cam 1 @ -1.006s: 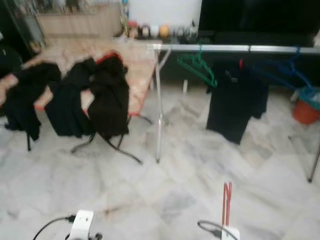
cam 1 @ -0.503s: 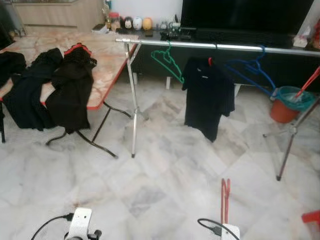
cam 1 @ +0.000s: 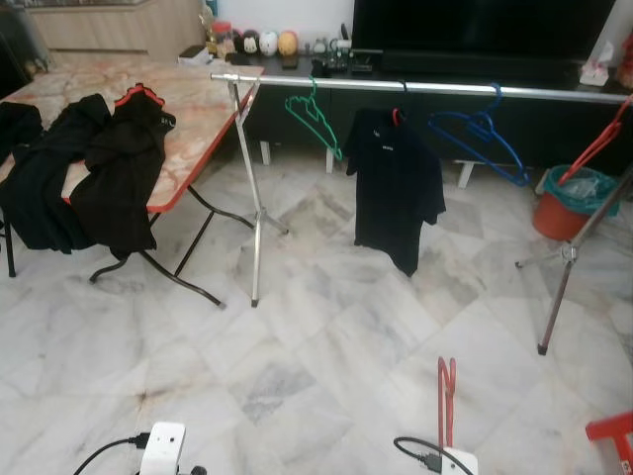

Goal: Hang hanger

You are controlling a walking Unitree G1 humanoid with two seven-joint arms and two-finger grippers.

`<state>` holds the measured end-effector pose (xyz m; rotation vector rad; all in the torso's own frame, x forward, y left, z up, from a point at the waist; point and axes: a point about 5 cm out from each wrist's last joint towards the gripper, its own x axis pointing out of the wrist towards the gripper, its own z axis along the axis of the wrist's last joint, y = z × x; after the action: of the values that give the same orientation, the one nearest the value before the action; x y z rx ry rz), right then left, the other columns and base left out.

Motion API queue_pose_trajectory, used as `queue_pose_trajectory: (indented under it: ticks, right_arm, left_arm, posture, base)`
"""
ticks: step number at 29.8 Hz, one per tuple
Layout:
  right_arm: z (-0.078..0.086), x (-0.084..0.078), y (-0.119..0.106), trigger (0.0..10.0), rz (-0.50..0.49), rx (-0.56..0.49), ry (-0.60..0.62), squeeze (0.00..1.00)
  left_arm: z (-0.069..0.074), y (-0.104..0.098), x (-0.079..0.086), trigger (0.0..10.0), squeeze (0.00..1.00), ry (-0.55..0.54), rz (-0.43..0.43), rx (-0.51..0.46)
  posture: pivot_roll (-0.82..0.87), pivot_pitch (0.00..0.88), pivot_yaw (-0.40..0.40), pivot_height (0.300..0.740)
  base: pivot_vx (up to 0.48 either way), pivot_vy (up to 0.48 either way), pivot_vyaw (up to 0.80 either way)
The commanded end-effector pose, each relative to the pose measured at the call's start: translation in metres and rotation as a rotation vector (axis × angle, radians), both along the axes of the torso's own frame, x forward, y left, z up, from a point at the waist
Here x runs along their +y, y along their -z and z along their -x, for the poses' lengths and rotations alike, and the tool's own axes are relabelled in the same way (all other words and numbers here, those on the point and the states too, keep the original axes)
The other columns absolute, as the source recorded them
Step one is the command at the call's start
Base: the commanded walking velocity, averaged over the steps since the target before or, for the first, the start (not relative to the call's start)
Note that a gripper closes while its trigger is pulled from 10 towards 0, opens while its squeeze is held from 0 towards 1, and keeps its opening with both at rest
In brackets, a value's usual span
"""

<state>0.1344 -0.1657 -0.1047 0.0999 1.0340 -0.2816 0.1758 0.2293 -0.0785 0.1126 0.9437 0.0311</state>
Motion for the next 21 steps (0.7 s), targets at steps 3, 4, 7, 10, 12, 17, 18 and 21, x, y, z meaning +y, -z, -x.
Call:
queue_pose_trajectory:
  ticks: [3, 4, 7, 10, 12, 17, 18, 21]
  right_arm:
    - [0.001, 0.008, 0.001, 10.0, -0.027, 0.009, 0.004, 0.00]
    - [0.001, 0.008, 0.001, 10.0, -0.028, 0.009, 0.003, 0.00]
    - [0.001, 0.008, 0.001, 10.0, -0.031, 0.007, -0.012, 0.00]
    - [0.001, 0.008, 0.001, 10.0, -0.026, 0.010, -0.034, 0.00]
    - [0.001, 0.008, 0.001, 10.0, -0.026, 0.011, -0.037, 0.00]
    - [0.001, 0.008, 0.001, 10.0, -0.027, 0.010, -0.047, 0.00]
    - [0.001, 0.008, 0.001, 10.0, -0.027, 0.010, -0.047, 0.00]
    - [0.001, 0.008, 0.001, 10.0, -0.030, 0.010, -0.048, 0.00]
  left_arm:
    - [0.005, 0.001, 0.006, 10.0, 0.00, -0.016, -0.008, 0.017]
    - [0.006, 0.002, 0.006, 10.0, 0.00, -0.018, -0.009, 0.019]
    - [0.009, 0.003, 0.007, 10.0, 0.00, -0.027, -0.011, 0.027]
    - [0.010, 0.003, 0.007, 10.0, 0.00, -0.029, -0.011, 0.032]
    - [0.011, 0.004, 0.007, 10.0, 0.00, -0.030, -0.012, 0.034]
    - [0.013, 0.005, 0.004, 10.0, 0.00, -0.032, -0.011, 0.041]
    - [0.013, 0.005, 0.004, 10.0, 0.00, -0.032, -0.011, 0.042]
    - [0.014, 0.006, 0.004, 10.0, 0.00, -0.035, -0.010, 0.042]
  posture:
    - [0.00, 0.000, 0.027, 0.740]
    - [0.00, 0.000, 0.027, 0.740]
    - [0.01, 0.000, 0.027, 0.740]
    - [0.01, 0.000, 0.025, 0.740]
    - [0.01, 0.000, 0.025, 0.740]
    - [0.01, 0.000, 0.022, 0.740]
    - [0.01, 0.000, 0.022, 0.740]
    - [0.01, 0.000, 0.018, 0.740]
  base:
    - [0.325, 0.000, 0.00]
    - [0.330, 0.000, 0.00]
    - [0.338, 0.000, 0.00]
    - [0.341, 0.000, 0.00]
    - [0.345, 0.000, 0.00]
    - [0.345, 0.000, 0.65]
    - [0.345, 0.000, 0.64]
    - [0.345, 0.000, 0.50]
